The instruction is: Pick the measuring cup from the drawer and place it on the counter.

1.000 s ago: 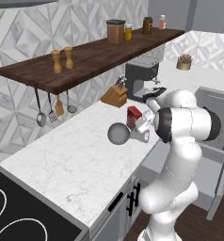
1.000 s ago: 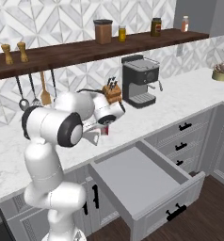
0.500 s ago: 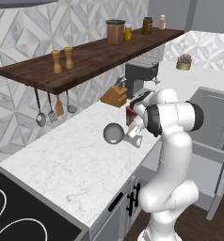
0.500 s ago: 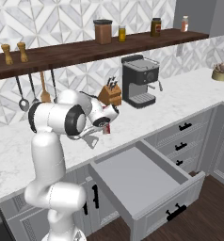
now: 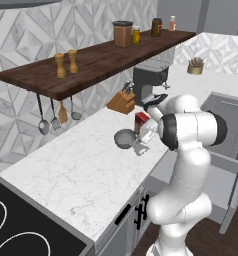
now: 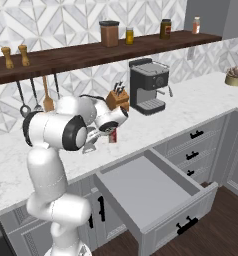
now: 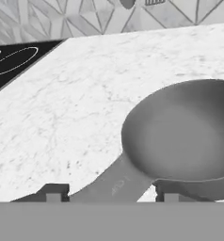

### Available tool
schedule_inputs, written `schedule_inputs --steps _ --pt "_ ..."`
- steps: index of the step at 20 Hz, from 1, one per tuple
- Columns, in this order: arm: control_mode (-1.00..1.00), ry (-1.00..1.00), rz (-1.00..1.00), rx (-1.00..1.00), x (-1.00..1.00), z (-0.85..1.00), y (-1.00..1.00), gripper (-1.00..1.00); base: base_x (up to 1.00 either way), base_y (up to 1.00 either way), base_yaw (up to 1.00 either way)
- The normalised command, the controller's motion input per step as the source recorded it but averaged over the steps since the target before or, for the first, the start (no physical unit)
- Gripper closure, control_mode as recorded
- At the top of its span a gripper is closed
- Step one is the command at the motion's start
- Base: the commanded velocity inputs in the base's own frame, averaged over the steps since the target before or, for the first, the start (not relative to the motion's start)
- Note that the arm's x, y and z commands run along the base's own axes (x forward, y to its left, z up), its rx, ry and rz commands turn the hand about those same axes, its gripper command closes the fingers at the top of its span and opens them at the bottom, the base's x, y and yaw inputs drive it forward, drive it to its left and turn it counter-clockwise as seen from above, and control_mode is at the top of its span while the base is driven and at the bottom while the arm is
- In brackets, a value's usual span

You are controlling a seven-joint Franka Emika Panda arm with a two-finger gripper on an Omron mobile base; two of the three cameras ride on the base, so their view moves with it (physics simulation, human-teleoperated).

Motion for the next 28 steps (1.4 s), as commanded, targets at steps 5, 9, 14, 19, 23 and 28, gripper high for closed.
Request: schedule_inputs --steps 5,9,14,19,23,28 --pt "-1.00 -0.19 -0.03 0.01 -0.93 0.56 -0.07 -1.00 0.00 0.00 0.00" --pt "-1.00 -0.11 -0.02 0.05 -0.87 0.84 -0.36 -1.00 0.00 0.00 0.00" --pt "-1.00 -0.03 -0.01 0.10 -1.00 0.98 -0.52 -1.00 0.00 0.00 0.00" --pt "-1.00 -0.03 0.00 0.15 -1.00 1.00 -0.69 -1.00 0.00 0.00 0.00" --pt "-1.00 -0.12 0.00 0.16 -0.97 0.90 -0.86 -1.00 0.00 0.00 0.00" --pt "-1.00 -0.33 0.12 0.19 -0.96 0.25 -1.00 -1.00 0.00 0.00 0.00"
